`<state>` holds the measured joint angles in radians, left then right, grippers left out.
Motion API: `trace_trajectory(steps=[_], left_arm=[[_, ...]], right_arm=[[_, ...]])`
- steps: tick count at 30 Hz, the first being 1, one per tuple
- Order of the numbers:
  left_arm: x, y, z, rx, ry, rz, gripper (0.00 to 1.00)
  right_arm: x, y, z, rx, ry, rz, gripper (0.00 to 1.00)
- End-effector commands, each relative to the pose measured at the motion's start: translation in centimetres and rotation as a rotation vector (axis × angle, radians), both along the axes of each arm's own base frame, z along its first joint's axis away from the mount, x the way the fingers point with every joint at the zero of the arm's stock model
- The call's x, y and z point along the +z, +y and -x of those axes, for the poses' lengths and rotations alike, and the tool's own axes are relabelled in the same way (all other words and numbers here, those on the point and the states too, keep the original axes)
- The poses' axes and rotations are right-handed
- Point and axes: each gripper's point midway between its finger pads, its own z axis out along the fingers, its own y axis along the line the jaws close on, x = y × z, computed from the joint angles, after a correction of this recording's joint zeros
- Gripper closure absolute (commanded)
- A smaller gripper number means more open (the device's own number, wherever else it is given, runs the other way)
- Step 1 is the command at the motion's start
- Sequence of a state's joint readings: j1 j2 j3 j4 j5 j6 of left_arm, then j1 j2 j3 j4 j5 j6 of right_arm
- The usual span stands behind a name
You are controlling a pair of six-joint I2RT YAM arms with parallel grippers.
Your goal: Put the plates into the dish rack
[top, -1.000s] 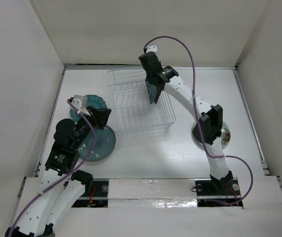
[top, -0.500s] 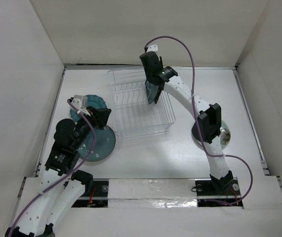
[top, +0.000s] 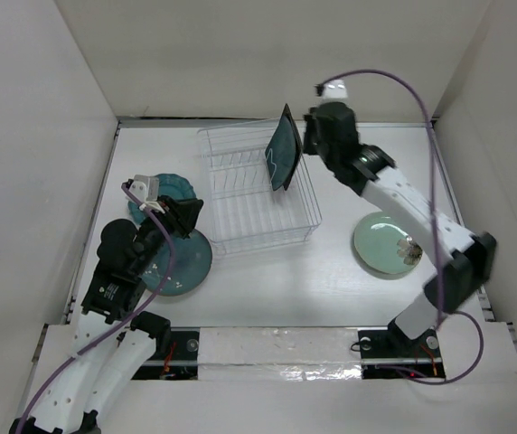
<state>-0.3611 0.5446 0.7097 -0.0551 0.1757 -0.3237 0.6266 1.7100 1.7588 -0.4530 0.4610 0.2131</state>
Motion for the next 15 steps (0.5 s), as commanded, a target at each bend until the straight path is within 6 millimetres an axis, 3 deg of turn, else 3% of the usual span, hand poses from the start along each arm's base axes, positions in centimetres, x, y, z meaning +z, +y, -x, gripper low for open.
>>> trace_trajectory(steps=[1,3,4,6,7,8,9,10,11,14,15], left_arm=[[3.3,-0.1,0.7,-0.016,-0.089,0.035,0.86],[3.3,-0.1,0.8,-0.016,-0.089,0.037,0.86],[3.4,-0.1,0.9,-0.019,-0.092,0.038,0.86],[3.4,-0.1,0.8,-0.019,-0.091,0.039,0.86],[3.5,-0.4,1.0,-0.032,-0.094,0.041,0.86],[3.6,-0.3,1.1,-0.031,-0.096,0.041,0.86],[3.7,-0.3,1.1,-0.029,-0.099,0.041,0.86],[3.7,-0.2,1.0,-0.022,-0.099,0.041,0.86],[3.6,-0.1,1.0,-0.016,-0.097,0.039,0.86],[3.6,-0.1,1.1,-0.015,-0.098,0.037,0.86],[3.6,-0.1,1.1,-0.017,-0.099,0.036,0.86]], right_arm=[[4.8,-4.8,3.0,-0.034,-0.171,-0.253,1.0],[3.5,-9.6,4.2,-0.135,-0.182,-0.297,1.0],[1.5,-12.1,6.3,-0.18,-0.167,-0.296,1.0],[-1.1,-16.3,8.3,-0.31,-0.147,-0.314,1.0],[-2.7,-19.6,9.0,-0.401,-0.14,-0.314,1.0],[-5.8,-21.6,11.3,-0.458,-0.1,-0.307,1.0],[-7.2,-23.0,12.3,-0.502,-0.082,-0.316,1.0],[-8.5,-25.7,13.4,-0.591,-0.077,-0.341,1.0],[-10.6,-26.8,15.3,-0.626,-0.059,-0.349,1.0],[-12.8,-29.4,17.8,-0.688,-0.036,-0.398,1.0],[-12.9,-28.7,17.9,-0.661,-0.047,-0.454,0.97]])
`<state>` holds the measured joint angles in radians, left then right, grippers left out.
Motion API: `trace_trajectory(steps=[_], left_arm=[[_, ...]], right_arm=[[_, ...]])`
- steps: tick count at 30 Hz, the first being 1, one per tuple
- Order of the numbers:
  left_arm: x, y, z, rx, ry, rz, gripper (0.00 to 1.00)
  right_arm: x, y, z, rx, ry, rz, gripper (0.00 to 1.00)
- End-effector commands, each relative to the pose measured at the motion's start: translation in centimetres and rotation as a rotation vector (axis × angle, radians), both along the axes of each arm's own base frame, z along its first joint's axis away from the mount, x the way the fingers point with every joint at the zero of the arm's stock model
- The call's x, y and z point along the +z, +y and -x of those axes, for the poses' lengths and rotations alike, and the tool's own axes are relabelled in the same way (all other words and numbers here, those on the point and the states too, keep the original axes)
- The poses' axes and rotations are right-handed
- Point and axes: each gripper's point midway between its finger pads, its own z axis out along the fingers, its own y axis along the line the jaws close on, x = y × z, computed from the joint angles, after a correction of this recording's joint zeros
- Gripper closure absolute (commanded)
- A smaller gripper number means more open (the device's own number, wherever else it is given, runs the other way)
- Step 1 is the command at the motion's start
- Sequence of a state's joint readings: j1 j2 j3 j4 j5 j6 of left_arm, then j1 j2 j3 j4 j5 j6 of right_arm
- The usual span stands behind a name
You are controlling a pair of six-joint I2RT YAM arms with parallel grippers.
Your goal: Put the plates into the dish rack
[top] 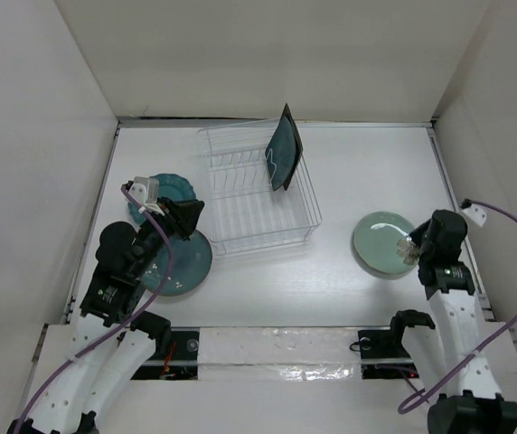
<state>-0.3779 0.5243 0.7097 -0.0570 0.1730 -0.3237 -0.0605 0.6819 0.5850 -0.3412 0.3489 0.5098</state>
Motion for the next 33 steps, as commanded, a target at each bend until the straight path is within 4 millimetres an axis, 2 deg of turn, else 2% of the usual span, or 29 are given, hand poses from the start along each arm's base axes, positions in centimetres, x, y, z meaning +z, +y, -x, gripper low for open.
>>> trace_trajectory(steps=[1,2,3,4,5,6,7,8,14,17,24,28,30,32,33], left_arm=[[3.4,0.1,0.6,-0.004,-0.086,0.033,0.86],[3.4,0.1,0.8,-0.004,-0.089,0.034,0.86],[3.5,0.2,0.8,-0.004,-0.092,0.036,0.86],[3.6,0.0,1.0,-0.01,-0.095,0.037,0.86],[3.7,0.1,1.1,-0.007,-0.1,0.04,0.86],[3.8,0.2,1.1,-0.006,-0.102,0.041,0.86],[3.8,0.3,1.2,-0.004,-0.106,0.039,0.86],[4.1,0.1,1.4,-0.012,-0.111,0.043,0.86],[4.1,-0.1,1.7,-0.022,-0.113,0.043,0.86],[4.5,-0.3,1.9,-0.03,-0.121,0.047,0.85],[4.6,-0.2,2.0,-0.027,-0.127,0.05,0.86],[4.7,-0.2,2.1,-0.029,-0.131,0.052,0.85],[4.7,-0.2,2.0,-0.027,-0.128,0.051,0.85],[4.5,-0.2,1.9,-0.027,-0.121,0.047,0.85],[4.4,-0.3,1.8,-0.027,-0.118,0.046,0.85]], right_arm=[[0.5,0.6,0.4,0.011,-0.097,-0.14,0.9],[-0.2,-0.4,0.7,-0.038,-0.083,-0.17,0.74],[-2.2,-0.2,0.5,-0.035,-0.034,-0.231,0.66],[-3.4,-0.6,0.6,-0.053,-0.002,-0.257,0.59],[-4.6,-1.1,0.6,-0.073,0.023,-0.277,0.48],[-5.8,-2.2,1.0,-0.113,0.045,-0.309,0.44],[-8.2,-2.6,1.5,-0.144,0.106,-0.342,0.41],[-8.9,-2.9,1.8,-0.161,0.114,-0.367,0.38],[-11.0,-2.7,2.2,-0.148,0.11,-0.477,0.26],[-12.4,-1.7,2.1,-0.109,0.136,-0.54,0.2],[-14.4,0.5,1.0,0.001,0.179,-0.658,0.22],[-16.0,1.5,0.5,0.015,0.167,-0.751,0.31],[-15.8,1.4,-0.1,0.023,0.125,-0.754,0.5],[-16.1,1.4,-0.3,0.013,0.117,-0.767,0.61],[-15.9,1.2,-0.6,0.015,0.1,-0.758,0.73]])
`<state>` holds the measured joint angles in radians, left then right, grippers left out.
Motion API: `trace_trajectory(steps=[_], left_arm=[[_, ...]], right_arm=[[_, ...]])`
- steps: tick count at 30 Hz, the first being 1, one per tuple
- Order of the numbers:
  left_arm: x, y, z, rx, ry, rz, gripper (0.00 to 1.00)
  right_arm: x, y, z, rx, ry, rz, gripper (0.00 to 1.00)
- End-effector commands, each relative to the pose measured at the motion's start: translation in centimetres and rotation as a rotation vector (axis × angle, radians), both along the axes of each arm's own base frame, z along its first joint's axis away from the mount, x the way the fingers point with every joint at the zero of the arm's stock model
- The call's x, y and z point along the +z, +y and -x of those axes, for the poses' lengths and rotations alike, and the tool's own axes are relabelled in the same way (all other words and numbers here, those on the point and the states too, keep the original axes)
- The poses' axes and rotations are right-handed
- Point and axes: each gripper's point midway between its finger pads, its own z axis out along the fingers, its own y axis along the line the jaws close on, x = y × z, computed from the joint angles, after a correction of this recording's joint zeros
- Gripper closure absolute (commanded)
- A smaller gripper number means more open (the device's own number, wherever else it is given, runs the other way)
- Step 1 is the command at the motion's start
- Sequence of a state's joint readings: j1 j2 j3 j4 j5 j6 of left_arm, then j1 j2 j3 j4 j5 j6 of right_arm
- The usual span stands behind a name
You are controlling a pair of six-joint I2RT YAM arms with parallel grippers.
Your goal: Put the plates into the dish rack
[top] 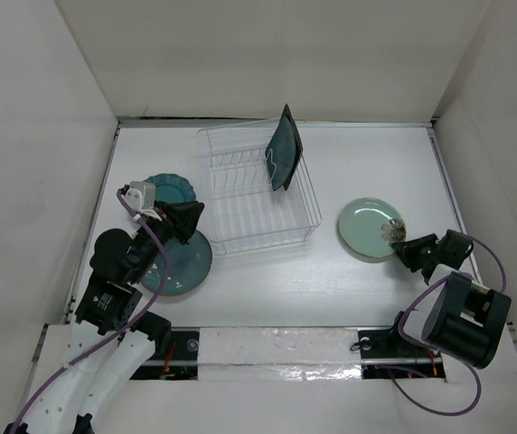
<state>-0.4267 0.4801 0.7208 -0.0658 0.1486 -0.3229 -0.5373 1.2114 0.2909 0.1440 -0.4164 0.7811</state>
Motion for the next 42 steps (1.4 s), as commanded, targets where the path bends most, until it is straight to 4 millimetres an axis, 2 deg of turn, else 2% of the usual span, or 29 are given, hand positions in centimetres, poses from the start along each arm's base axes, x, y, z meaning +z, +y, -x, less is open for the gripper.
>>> trace_trajectory(steps=[1,2,5,8,12,13,14,15,17,19,20,23,24,25,26,27,29,30,31,32,33,34,35,36,37,38,40,41,42], left_arm=[[2.9,0.0,0.4,-0.004,-0.072,0.028,0.85],[2.8,0.0,0.2,-0.001,-0.068,0.026,0.85],[2.4,0.0,0.0,0.003,-0.057,0.021,0.85],[2.0,-0.1,-0.4,0.008,-0.042,0.013,0.85],[1.2,-0.3,-1.1,0.011,-0.014,0.0,0.85],[1.0,-0.4,-1.2,0.011,-0.01,-0.002,0.85],[0.7,-0.5,-1.5,0.011,0.002,-0.008,0.85],[0.7,-0.6,-1.6,0.011,0.005,-0.009,0.85],[0.2,-0.8,-2.0,0.011,0.025,-0.018,0.85],[0.0,-0.9,-2.2,0.008,0.033,-0.022,0.85],[-0.1,-1.0,-2.3,0.008,0.036,-0.024,0.85],[-0.2,-0.7,-2.6,0.02,0.041,-0.027,0.86],[-0.3,-0.6,-2.6,0.025,0.042,-0.028,0.86],[-0.2,-0.6,-2.6,0.028,0.04,-0.028,0.86],[-0.5,-0.5,-2.7,0.035,0.046,-0.031,0.86],[-0.4,-0.5,-2.7,0.035,0.043,-0.03,0.86],[-0.6,-0.6,-2.9,0.034,0.053,-0.034,0.86],[-0.6,-0.6,-2.9,0.032,0.054,-0.035,0.86],[-0.6,-0.7,-3.0,0.029,0.055,-0.036,0.86],[-0.6,-0.5,-3.0,0.032,0.055,-0.033,0.86],[-0.6,-0.2,-3.2,0.041,0.054,-0.029,0.86],[-0.5,-0.4,-3.1,0.032,0.051,-0.025,0.86],[-0.6,-0.4,-3.1,0.031,0.053,-0.024,0.86],[-0.6,-0.4,-3.1,0.032,0.054,-0.026,0.86],[-0.6,-0.3,-3.0,0.034,0.055,-0.026,0.86],[-0.5,-0.2,-3.0,0.041,0.049,-0.025,0.86],[-0.4,0.0,-2.9,0.049,0.046,-0.024,0.86],[-0.4,0.1,-2.9,0.055,0.045,-0.023,0.86],[-0.3,0.1,-2.9,0.055,0.043,-0.023,0.86]], right_arm=[[-0.5,0.4,-0.1,-0.009,-0.023,-0.029,0.78],[-0.6,0.3,-0.2,-0.013,-0.025,-0.026,0.86],[0.2,-0.3,-0.9,-0.031,-0.067,-0.001,1.0],[1.3,-0.6,-1.3,-0.053,-0.119,0.008,1.0],[5.4,-1.7,-2.2,-0.1,-0.258,0.071,1.0],[8.5,-1.9,-2.9,-0.098,-0.341,0.128,1.0],[10.1,-1.9,-3.2,-0.091,-0.378,0.164,1.0],[11.1,-1.0,-3.4,-0.063,-0.382,0.18,1.0],[16.6,-1.1,-4.2,-0.052,-0.483,0.292,1.0],[18.9,0.3,-4.4,-0.021,-0.518,0.317,1.0],[21.5,0.7,-4.5,-0.01,-0.573,0.337,1.0],[25.1,1.9,-4.5,0.006,-0.645,0.363,1.0],[27.4,2.1,-4.4,0.006,-0.689,0.379,1.0],[28.7,2.3,-4.4,0.006,-0.715,0.395,1.0],[30.1,3.1,-4.4,0.03,-0.746,0.4,1.0],[33.0,3.6,-4.5,0.042,-0.797,0.411,1.0],[35.8,4.8,-4.7,0.075,-0.85,0.431,1.0],[36.3,6.8,-5.4,0.137,-0.852,0.42,1.0],[39.7,7.5,-5.4,0.147,-0.902,0.465,1.0],[40.8,8.5,-5.8,0.175,-0.913,0.479,1.0],[41.2,11.4,-6.0,0.255,-0.91,0.464,1.0],[43.2,12.0,-7.3,0.245,-0.914,0.517,1.0],[43.5,13.2,-7.9,0.262,-0.9,0.535,1.0],[42.0,15.9,-9.4,0.315,-0.837,0.573,1.0],[43.8,16.7,-8.7,0.31,-0.865,0.589,1.0],[44.8,18.1,-9.9,0.315,-0.864,0.607,1.0],[45.1,20.3,-10.6,0.316,-0.826,0.675,1.0],[46.0,21.6,-11.9,0.314,-0.822,0.694,1.0],[45.9,22.2,-12.4,0.314,-0.799,0.723,1.0]])
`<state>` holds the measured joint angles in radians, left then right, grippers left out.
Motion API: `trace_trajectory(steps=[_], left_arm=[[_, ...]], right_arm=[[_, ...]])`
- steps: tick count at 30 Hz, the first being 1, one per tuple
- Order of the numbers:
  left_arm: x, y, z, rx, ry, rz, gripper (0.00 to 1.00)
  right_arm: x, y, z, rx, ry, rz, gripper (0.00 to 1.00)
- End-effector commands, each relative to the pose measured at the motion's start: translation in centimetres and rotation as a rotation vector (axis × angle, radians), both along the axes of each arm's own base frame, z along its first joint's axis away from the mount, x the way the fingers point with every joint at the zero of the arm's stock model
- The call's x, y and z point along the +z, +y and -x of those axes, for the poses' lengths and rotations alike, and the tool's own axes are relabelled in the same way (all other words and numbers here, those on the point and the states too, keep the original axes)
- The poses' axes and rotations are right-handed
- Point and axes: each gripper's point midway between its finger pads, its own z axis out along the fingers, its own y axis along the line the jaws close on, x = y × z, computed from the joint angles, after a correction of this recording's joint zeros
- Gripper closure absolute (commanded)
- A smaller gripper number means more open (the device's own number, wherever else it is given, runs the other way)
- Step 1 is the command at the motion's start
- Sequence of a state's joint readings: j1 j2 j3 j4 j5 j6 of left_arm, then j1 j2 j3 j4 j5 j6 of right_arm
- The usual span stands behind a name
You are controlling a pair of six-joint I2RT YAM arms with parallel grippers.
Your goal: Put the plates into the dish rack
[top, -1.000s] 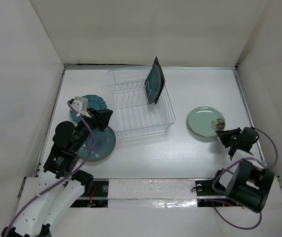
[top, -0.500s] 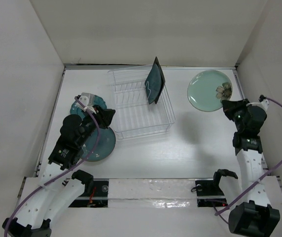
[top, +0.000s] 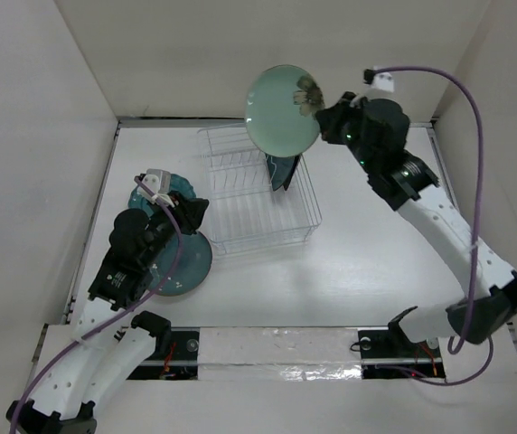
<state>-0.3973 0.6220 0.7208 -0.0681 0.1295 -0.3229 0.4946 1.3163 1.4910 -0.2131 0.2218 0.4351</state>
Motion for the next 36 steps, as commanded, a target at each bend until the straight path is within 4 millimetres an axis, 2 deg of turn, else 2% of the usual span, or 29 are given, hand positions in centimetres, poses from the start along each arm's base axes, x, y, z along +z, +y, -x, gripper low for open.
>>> trace_trajectory(steps=[1,2,3,5,6,7,9,10,12,13,16,20,30,36], left_arm=[[3.3,0.2,0.2,0.005,-0.088,0.033,0.87],[3.4,0.2,0.4,-0.003,-0.092,0.035,0.88],[3.5,0.1,0.5,-0.007,-0.095,0.036,0.89],[3.7,0.2,0.6,-0.006,-0.103,0.039,0.93],[3.7,0.2,0.7,-0.006,-0.104,0.04,0.94],[3.8,0.3,0.7,-0.004,-0.104,0.039,0.96],[3.9,0.3,0.9,-0.009,-0.107,0.043,0.97],[3.9,0.3,1.0,-0.007,-0.109,0.045,0.97],[4.1,0.4,1.0,-0.002,-0.113,0.047,0.98],[4.0,0.5,1.0,0.001,-0.111,0.046,0.99],[4.0,0.5,1.1,0.001,-0.112,0.046,1.0],[4.0,0.9,0.9,0.024,-0.109,0.045,1.0],[3.8,1.3,0.8,0.048,-0.1,0.047,1.0],[3.8,1.3,0.8,0.052,-0.098,0.046,1.0]], right_arm=[[6.1,-1.3,-1.6,-0.212,-0.141,0.061,1.0],[4.6,0.9,-2.9,-0.199,-0.111,0.099,1.0],[6.4,1.3,-3.0,-0.212,-0.132,0.096,1.0],[6.1,2.6,-3.9,-0.232,-0.119,0.141,1.0],[3.9,3.9,-5.4,-0.231,-0.072,0.198,1.0],[5.4,4.2,-5.6,-0.241,-0.095,0.204,1.0],[4.5,4.9,-6.2,-0.283,-0.073,0.254,1.0],[4.1,5.3,-7.3,-0.307,-0.064,0.274,1.0],[3.1,5.3,-7.8,-0.364,-0.04,0.323,1.0],[1.9,5.7,-8.6,-0.37,-0.024,0.347,1.0],[1.4,6.0,-9.0,-0.398,-0.018,0.371,1.0],[-0.8,6.5,-10.1,-0.422,0.014,0.426,1.0],[-5.1,6.5,-11.3,-0.466,0.077,0.532,1.0],[-7.5,7.6,-12.1,-0.433,0.101,0.559,1.0]])
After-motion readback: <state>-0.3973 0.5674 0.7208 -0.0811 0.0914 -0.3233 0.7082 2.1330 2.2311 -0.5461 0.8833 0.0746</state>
